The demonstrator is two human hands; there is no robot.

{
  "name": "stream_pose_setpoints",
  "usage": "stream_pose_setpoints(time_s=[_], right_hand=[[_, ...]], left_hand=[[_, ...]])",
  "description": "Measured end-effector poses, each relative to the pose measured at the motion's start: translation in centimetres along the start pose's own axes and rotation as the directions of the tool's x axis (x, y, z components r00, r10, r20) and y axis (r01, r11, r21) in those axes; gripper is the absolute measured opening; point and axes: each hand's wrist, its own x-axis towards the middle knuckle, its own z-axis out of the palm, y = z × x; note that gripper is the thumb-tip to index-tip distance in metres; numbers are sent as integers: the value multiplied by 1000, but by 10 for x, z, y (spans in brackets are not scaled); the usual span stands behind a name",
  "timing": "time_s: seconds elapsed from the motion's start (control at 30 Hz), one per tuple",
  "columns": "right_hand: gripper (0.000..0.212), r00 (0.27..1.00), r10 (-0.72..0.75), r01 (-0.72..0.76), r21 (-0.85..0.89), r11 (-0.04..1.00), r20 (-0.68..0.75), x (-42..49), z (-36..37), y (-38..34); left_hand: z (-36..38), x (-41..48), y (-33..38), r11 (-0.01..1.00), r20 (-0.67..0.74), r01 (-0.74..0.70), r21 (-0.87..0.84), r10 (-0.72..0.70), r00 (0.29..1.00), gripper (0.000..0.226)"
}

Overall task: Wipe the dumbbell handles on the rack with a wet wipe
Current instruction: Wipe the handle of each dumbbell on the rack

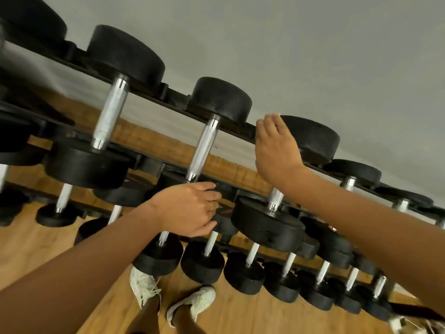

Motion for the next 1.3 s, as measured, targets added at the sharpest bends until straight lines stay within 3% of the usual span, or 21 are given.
stream_pose_setpoints(time_s=[0.17, 0.33, 0.5, 0.6, 0.7, 0.73, 0.8, 0.87, 0.93, 0.97, 1.0, 1.07, 1.3], right_hand=[[66, 980, 39, 4, 213, 977, -197, -43, 16, 21], [53, 911, 149, 69, 499, 864, -384, -63, 42, 44], [41, 732, 354, 215, 690, 691, -583, -65, 76, 44], [36, 622, 526, 267, 789, 554, -580, -74, 86, 40], [25, 564, 689, 262, 890, 374, -456, -96, 92, 36], [23, 566, 750, 238, 939, 249, -343, -105, 95, 35], [21, 581, 814, 190, 971, -142, 6, -122, 98, 28], [16, 598, 724, 134, 848, -512, 343, -129, 109, 15], [17, 652, 476, 72, 576, -814, 590, -126, 123, 1], [21, 691, 326, 58, 399, -915, 646, -121, 129, -3], [24, 725, 210, 48, 256, -966, 656, -116, 134, -7], [22, 769, 119, 37, 143, -989, 628, -104, 137, -11], [13, 805, 127, 118, 52, -992, 580, -80, 125, -18]], left_hand=[[-2, -3, -1, 1000, 21, 3, -29, -2, 1000, 58], [-9, 1, 2, 999, 69, 48, -19, -47, 997, 57], [-18, 5, 14, 969, 119, 242, 40, -245, 962, 51], [-18, 17, 30, 873, 127, 485, 54, -488, 864, 52], [-20, 27, 37, 834, 165, 545, 84, -551, 818, 51], [-20, 28, 37, 842, 182, 529, 102, -539, 822, 50], [-20, 28, 33, 871, 213, 466, 155, -490, 845, 50], [-20, 29, 26, 910, 258, 351, 218, -401, 879, 52], [-19, 34, 18, 943, 312, 206, 261, -285, 907, 55], [-18, 37, 15, 955, 336, 141, 263, -227, 914, 56], [-18, 41, 15, 963, 351, 91, 253, -179, 919, 55], [-17, 41, 16, 975, 335, 46, 220, -119, 935, 50], [-16, 34, 20, 990, 217, 32, 135, -62, 974, 36]])
